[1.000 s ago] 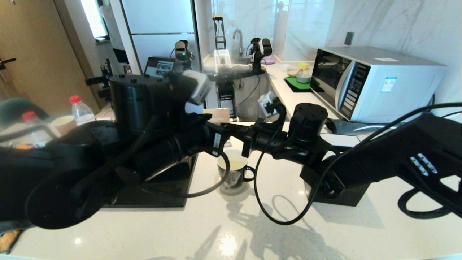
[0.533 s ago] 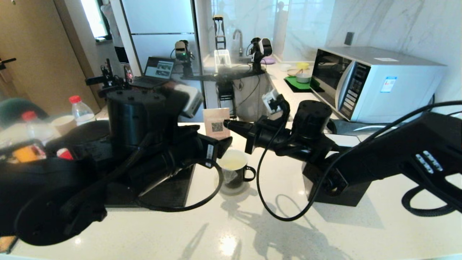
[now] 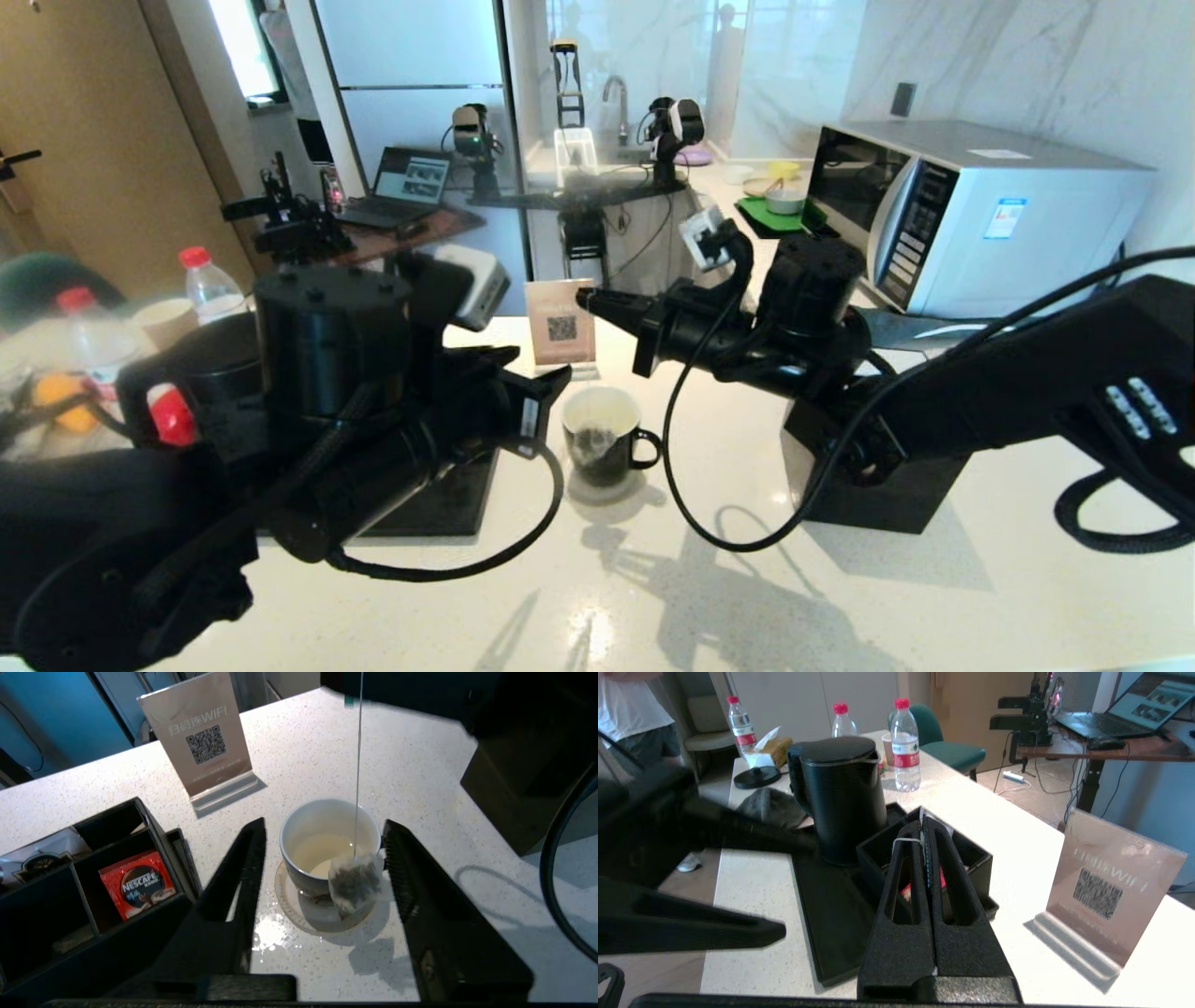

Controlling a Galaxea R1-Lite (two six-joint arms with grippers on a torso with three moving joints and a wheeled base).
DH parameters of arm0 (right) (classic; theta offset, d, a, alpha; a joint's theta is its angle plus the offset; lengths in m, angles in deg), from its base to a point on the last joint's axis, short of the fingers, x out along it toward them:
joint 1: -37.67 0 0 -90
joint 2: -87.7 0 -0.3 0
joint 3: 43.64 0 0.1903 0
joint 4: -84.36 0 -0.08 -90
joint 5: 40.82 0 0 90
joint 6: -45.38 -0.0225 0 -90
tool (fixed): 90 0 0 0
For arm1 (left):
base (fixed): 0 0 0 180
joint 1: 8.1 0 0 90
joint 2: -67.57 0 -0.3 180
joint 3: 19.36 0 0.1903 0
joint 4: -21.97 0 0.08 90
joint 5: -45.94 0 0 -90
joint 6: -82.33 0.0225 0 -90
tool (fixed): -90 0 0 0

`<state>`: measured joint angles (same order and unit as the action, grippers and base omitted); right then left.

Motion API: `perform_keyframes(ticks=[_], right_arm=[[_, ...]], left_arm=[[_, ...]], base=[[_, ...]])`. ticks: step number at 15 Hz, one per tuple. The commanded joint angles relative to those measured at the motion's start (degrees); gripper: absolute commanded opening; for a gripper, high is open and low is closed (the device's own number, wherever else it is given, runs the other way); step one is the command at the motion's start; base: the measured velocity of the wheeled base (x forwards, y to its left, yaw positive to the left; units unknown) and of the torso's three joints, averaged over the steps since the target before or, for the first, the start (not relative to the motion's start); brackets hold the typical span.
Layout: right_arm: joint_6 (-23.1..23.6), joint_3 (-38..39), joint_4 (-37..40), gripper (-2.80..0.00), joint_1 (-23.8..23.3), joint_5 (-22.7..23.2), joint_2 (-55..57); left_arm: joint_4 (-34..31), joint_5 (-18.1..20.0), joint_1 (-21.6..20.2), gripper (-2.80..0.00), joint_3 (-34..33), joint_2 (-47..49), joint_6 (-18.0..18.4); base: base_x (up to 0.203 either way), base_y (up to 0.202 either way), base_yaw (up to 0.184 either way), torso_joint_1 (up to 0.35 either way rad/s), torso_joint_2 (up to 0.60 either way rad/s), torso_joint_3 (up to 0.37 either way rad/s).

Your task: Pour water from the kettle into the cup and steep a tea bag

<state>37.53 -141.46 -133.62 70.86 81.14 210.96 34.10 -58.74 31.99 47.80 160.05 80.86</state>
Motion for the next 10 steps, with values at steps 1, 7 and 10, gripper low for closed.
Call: perform_keyframes(ticks=[1,7,10], right_arm=[[0.00,-2.14,1.03,-2.80,-0.20,0.20,-0.38],[0.03,-4.65,3.45,-2.80,-1.68,0.20,-0.01],[0.11,-4.56,3.52,-2.80,-1.73,0.20,0.71]], left_arm=[[0.27,-1.18,-0.19,-2.80,-0.85,-0.12,-0.14],[0.32,-2.49,-0.61,-2.80,-5.62,-2.39,-2.74],[0.36,-3.30,-1.96,-2.80,-9.36,-3.90,-3.09]], base=[[0.000,0.000,0.000,0.000,0.00,0.000],[0.000,0.000,0.000,0.000,0.00,0.000],[0.000,0.000,0.000,0.000,0.00,0.000]])
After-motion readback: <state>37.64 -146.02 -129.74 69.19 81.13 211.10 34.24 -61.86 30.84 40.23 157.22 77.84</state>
